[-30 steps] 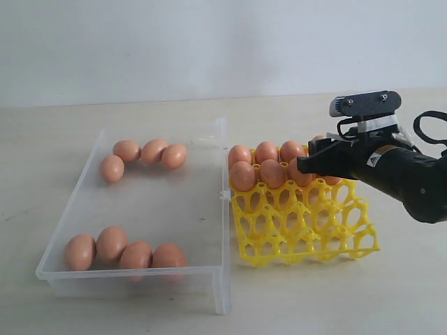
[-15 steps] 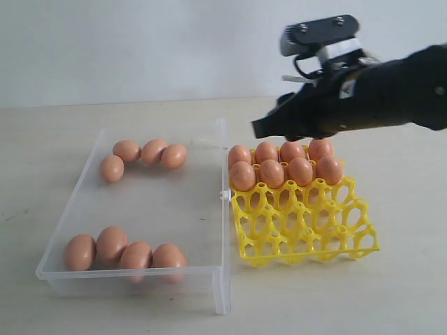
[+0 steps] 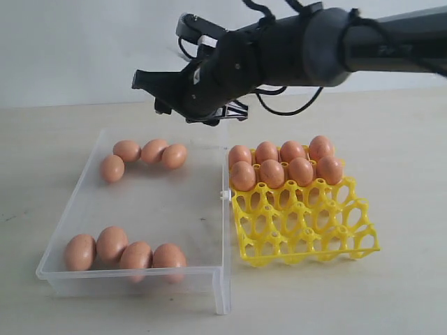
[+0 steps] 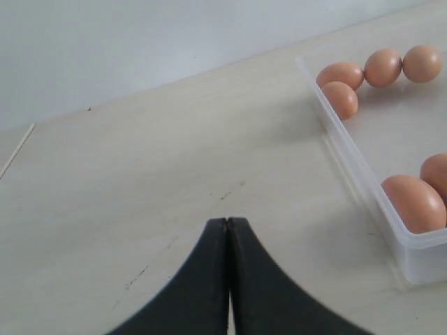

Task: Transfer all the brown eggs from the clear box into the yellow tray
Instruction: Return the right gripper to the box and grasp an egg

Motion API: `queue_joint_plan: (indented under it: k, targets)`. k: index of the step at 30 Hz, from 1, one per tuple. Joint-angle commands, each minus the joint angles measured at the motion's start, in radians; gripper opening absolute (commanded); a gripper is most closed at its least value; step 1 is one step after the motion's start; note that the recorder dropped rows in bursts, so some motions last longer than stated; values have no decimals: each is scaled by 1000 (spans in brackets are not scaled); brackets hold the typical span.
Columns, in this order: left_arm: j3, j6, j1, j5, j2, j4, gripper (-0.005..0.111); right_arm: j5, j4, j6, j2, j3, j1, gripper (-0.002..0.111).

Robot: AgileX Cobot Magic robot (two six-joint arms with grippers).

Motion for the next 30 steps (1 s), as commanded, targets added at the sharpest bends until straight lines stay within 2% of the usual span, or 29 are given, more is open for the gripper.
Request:
queue_joint_plan:
  k: [1, 15, 30]
  targets:
    - [-4, -3, 2, -6, -6, 0, 0, 146, -18, 70, 127, -152, 1, 53]
    - [-4, -5, 2, -6, -6, 0, 0, 296, 34, 112, 317, -382, 1, 55]
    - [-4, -5, 2, -6, -6, 0, 0, 317, -72, 164, 376, -434, -17, 56]
